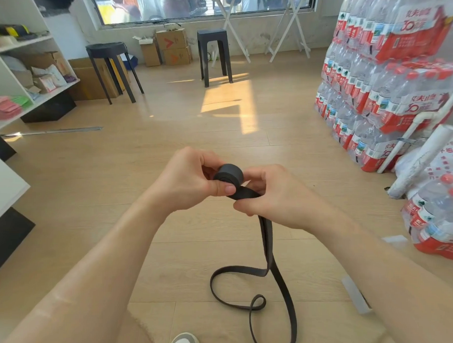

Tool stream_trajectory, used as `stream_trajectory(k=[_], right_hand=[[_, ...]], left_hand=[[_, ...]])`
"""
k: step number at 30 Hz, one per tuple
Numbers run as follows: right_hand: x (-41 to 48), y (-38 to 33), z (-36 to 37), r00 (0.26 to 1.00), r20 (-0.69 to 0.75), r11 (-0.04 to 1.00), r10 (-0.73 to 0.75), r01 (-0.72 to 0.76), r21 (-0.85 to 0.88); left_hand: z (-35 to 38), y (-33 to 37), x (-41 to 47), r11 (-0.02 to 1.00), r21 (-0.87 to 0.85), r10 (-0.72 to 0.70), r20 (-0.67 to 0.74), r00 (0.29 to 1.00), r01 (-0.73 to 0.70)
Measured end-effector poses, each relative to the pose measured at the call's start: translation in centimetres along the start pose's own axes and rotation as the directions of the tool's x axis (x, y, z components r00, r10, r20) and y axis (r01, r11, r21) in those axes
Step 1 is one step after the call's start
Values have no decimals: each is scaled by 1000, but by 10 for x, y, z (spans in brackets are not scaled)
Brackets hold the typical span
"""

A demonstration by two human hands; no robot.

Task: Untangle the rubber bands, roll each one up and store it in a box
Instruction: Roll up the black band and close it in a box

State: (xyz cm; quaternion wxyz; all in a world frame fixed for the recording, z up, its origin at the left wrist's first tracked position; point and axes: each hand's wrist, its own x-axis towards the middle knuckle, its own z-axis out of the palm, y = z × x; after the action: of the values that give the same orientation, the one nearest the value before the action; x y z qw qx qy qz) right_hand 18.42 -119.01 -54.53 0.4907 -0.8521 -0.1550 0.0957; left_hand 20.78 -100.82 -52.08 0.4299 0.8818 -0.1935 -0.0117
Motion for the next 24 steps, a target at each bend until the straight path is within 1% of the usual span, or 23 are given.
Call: stream_trajectory(k=[2,3,6,9,12,15,16,17,18,19,20,21,24], right_hand=[[-1,-1,-7,994,102,982,50,-67,174],[-2,-1,-9,990,127,964,57,-88,250],[-1,-3,-9,988,122,905,98,-139,401],[1,-4,-4,984,83,909,157,-177,378],[2,-2,0,981,64,922,183,-194,334],[0,-1,-1,979,73,903,190,-203,378],[-1,-1,-2,981,71,888,183,-196,416],[-1,-1,-4,983,63,870,173,-183,458],[-2,-1,-6,985,51,852,163,-166,497],[-3,-1,-7,988,34,836,153,-148,528],[-3,-1,-8,989,13,824,144,-127,552],[-3,-1,-9,991,-15,815,135,-102,570],[-1,0,-7,990,-105,818,97,-19,575]], left_hand=[[-1,2,0,998,51,29,14,999,-29],[-1,3,0,996,73,42,22,999,-44],[-1,3,0,991,114,68,27,997,-71],[2,4,0,980,167,101,43,994,-107],[4,4,-1,959,227,158,78,984,-172],[7,1,-1,952,250,155,99,983,-176],[7,0,-1,964,216,138,86,987,-154],[7,0,-1,984,140,104,77,992,-114],[5,0,-3,998,27,56,75,996,-58],[4,2,-5,995,-104,0,80,997,8],[2,3,-6,977,-201,-50,94,994,68],[2,5,-7,969,-226,-79,106,991,102],[4,6,-8,972,-208,-81,144,986,110]])
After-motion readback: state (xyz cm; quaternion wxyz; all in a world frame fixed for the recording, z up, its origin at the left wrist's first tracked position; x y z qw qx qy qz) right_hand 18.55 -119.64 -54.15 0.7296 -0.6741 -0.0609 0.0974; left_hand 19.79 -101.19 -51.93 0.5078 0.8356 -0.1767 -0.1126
